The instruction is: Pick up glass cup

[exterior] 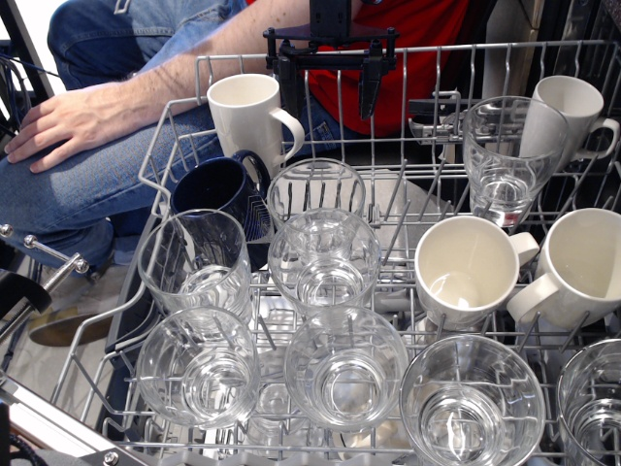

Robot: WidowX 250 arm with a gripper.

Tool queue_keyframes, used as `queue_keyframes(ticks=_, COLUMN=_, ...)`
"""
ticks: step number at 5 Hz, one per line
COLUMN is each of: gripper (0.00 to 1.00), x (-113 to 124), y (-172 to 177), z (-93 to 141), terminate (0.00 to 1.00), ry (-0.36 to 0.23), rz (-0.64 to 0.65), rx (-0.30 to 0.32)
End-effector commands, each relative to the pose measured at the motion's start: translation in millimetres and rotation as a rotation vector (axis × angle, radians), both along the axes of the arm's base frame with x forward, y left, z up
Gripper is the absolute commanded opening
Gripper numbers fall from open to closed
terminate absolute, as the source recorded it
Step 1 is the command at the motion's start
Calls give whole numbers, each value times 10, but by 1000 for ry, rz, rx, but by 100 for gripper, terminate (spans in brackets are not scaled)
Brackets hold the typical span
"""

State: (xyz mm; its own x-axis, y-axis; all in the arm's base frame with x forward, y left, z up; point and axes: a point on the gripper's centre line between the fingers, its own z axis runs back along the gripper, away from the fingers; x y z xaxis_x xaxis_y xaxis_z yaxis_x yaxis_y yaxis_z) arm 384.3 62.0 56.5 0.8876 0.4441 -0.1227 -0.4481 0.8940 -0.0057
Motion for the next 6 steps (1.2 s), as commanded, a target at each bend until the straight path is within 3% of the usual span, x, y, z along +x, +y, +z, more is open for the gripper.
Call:
queue_keyframes(ticks=1, gripper=100, x=0, y=0, z=0, terminate=0, ry=0, rz=0, rx=0)
queue_keyframes(ticks=3, gripper=100, x=206, y=7, z=-448, terminate=0, ry=-93, rz=37, rx=-16)
queue_keyframes(ticks=6, gripper=100, x=300, y=-22, z=-909, terminate=0, ry=-190, rz=45, rx=0)
